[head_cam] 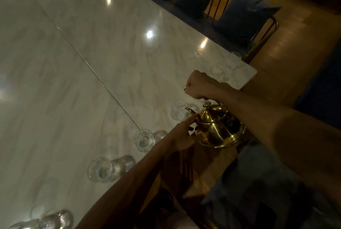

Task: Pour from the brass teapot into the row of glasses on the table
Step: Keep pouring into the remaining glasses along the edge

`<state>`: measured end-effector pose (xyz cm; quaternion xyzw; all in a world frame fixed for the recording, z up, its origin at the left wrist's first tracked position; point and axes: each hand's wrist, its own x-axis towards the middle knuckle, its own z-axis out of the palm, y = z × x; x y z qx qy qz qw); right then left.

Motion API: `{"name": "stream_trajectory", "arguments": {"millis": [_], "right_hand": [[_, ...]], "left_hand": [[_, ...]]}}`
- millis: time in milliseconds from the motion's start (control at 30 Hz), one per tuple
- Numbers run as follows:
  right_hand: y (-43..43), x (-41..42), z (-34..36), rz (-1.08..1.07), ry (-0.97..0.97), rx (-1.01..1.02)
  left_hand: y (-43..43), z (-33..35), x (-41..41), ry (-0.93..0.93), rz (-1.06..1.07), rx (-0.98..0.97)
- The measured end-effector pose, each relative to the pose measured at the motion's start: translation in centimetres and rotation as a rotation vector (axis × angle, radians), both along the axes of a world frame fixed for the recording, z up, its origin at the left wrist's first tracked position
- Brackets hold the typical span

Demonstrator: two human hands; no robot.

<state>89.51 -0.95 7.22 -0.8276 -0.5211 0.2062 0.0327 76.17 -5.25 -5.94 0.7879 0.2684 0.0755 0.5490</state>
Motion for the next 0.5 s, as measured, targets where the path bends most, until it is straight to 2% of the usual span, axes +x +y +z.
{"name": "stream_trajectory", "arguments": {"millis": [500], "right_hand": [[0.34,0.09,0.05,0.002,0.017,-0.016]], "left_hand": [[0.04,0.35,0.22,-0.027,0.021,0.001]]}}
